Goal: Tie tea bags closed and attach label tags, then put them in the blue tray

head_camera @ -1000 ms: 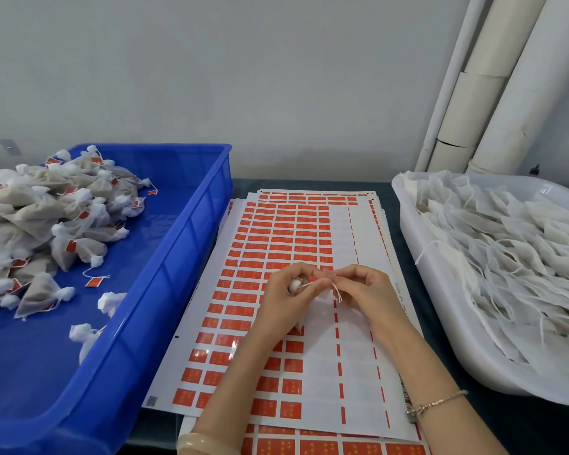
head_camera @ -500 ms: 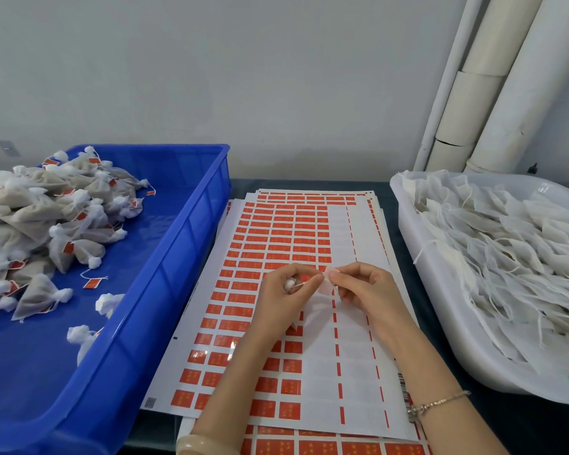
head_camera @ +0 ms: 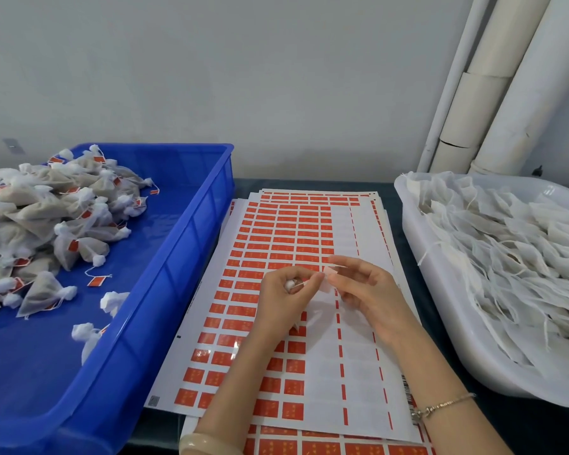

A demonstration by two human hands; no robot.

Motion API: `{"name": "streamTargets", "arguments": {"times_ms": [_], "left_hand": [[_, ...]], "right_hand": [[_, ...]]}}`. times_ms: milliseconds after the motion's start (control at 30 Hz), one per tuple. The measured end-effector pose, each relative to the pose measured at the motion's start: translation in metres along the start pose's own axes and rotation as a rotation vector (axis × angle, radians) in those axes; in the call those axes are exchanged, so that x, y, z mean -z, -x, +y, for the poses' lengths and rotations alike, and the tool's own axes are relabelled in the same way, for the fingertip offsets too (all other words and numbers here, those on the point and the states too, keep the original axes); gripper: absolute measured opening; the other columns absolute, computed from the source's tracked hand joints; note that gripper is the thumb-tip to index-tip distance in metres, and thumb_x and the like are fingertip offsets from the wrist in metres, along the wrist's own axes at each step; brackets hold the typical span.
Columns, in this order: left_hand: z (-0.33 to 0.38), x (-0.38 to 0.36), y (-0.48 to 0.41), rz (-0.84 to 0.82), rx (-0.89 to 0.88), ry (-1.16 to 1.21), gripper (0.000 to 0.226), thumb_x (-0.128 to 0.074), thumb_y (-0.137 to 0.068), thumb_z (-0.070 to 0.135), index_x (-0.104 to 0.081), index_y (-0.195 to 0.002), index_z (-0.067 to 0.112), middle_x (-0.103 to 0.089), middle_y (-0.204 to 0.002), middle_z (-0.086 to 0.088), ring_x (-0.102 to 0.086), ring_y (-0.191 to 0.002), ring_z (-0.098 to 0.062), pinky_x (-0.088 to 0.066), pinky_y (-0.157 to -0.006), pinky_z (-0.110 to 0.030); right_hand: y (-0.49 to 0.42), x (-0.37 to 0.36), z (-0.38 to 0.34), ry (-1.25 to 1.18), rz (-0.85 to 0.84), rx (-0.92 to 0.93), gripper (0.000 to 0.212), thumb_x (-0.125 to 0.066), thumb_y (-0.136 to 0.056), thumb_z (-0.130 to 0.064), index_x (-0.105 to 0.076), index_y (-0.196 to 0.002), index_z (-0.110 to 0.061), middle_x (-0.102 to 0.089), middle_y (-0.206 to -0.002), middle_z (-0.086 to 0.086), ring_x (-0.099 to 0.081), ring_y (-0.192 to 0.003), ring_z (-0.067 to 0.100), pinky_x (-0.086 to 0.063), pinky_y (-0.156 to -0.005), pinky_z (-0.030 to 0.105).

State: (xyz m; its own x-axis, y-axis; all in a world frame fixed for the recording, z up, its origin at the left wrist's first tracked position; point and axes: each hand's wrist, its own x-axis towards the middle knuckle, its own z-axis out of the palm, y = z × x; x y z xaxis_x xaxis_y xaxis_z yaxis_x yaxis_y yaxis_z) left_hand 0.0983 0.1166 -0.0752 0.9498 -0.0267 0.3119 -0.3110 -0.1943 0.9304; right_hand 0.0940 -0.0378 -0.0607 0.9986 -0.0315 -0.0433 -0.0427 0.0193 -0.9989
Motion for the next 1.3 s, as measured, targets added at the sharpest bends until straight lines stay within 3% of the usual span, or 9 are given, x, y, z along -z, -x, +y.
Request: {"name": "streamTargets", "arguments": {"times_ms": [133, 267, 400, 567, 733, 1100, 1233, 1300], "left_hand": [[-0.001, 0.0, -0.001, 0.04, 0.003, 0.005, 0.01, -0.069, -0.087, 0.023, -0.072, -0.081, 0.031, -0.071, -0.077, 0.019, -0.067, -0.079, -0.003, -0.051, -0.069, -0.011], [-0.003, 0.001, -0.003, 0.078, 0.003, 0.0, 0.009, -0.07, -0.086, 0.021, -0.072, -0.082, 0.029, -0.07, -0.073, 0.018, -0.066, -0.078, -0.002, -0.049, -0.067, -0.009], [-0.003, 0.0, -0.003, 0.085, -0.008, -0.03, 0.009, -0.07, -0.086, 0.022, -0.071, -0.083, 0.03, -0.068, -0.074, 0.021, -0.064, -0.079, 0.001, -0.049, -0.066, -0.007], [-0.003, 0.001, -0.003, 0.095, -0.019, -0.057, 0.012, -0.069, -0.086, 0.024, -0.069, -0.082, 0.035, -0.067, -0.072, 0.026, -0.064, -0.081, 0.003, -0.047, -0.067, -0.005], [-0.003, 0.0, -0.003, 0.093, -0.014, -0.055, 0.012, -0.07, -0.086, 0.025, -0.069, -0.082, 0.036, -0.067, -0.074, 0.025, -0.063, -0.08, 0.004, -0.047, -0.066, -0.005], [-0.003, -0.001, -0.003, 0.043, -0.013, -0.051, 0.014, -0.07, -0.086, 0.025, -0.068, -0.08, 0.038, -0.066, -0.073, 0.031, -0.063, -0.081, 0.005, -0.047, -0.066, -0.005], [-0.004, -0.001, -0.003, 0.043, 0.009, -0.028, 0.013, -0.07, -0.086, 0.025, -0.069, -0.081, 0.036, -0.067, -0.074, 0.029, -0.063, -0.083, 0.005, -0.048, -0.067, -0.005], [-0.004, -0.001, -0.003, 0.039, -0.002, -0.025, 0.014, -0.069, -0.087, 0.024, -0.069, -0.081, 0.036, -0.067, -0.074, 0.027, -0.064, -0.083, 0.003, -0.048, -0.068, -0.006]], "right_hand": [[0.001, 0.0, -0.004, 0.002, -0.025, 0.035, 0.05, -0.078, -0.06, -0.05, -0.067, -0.107, -0.038, -0.069, -0.1, -0.025, -0.066, -0.096, 0.004, -0.055, -0.076, 0.02], [0.002, -0.002, -0.003, 0.182, 0.056, 0.109, 0.032, -0.08, -0.066, -0.043, -0.065, -0.095, -0.04, -0.067, -0.09, -0.027, -0.066, -0.084, -0.002, -0.047, -0.054, 0.008], [0.001, -0.003, 0.003, 0.254, 0.114, 0.15, 0.027, -0.081, -0.072, -0.033, -0.064, -0.092, -0.041, -0.069, -0.09, -0.02, -0.067, -0.083, 0.003, -0.05, -0.067, 0.014], [-0.001, -0.001, 0.007, 0.264, 0.138, 0.207, 0.018, -0.079, -0.075, -0.033, -0.067, -0.085, -0.042, -0.067, -0.08, -0.032, -0.064, -0.083, -0.009, -0.047, -0.058, 0.005], [-0.002, -0.002, 0.008, 0.267, 0.153, 0.258, 0.019, -0.076, -0.079, -0.028, -0.065, -0.087, -0.042, -0.065, -0.083, -0.034, -0.063, -0.086, -0.012, -0.046, -0.061, 0.001], [0.0, -0.004, 0.011, 0.337, 0.189, 0.328, 0.017, -0.07, -0.085, -0.026, -0.063, -0.091, -0.04, -0.064, -0.091, -0.027, -0.061, -0.086, -0.012, -0.045, -0.063, 0.0], [-0.001, -0.004, 0.009, 0.304, 0.211, 0.319, 0.011, -0.061, -0.09, -0.035, -0.064, -0.101, -0.034, -0.066, -0.097, -0.021, -0.065, -0.088, 0.001, -0.055, -0.075, 0.014], [0.0, -0.005, 0.005, 0.193, 0.16, 0.288, 0.028, -0.058, -0.086, -0.046, -0.063, -0.109, -0.032, -0.067, -0.105, -0.017, -0.065, -0.093, 0.007, -0.056, -0.078, 0.019]]}}
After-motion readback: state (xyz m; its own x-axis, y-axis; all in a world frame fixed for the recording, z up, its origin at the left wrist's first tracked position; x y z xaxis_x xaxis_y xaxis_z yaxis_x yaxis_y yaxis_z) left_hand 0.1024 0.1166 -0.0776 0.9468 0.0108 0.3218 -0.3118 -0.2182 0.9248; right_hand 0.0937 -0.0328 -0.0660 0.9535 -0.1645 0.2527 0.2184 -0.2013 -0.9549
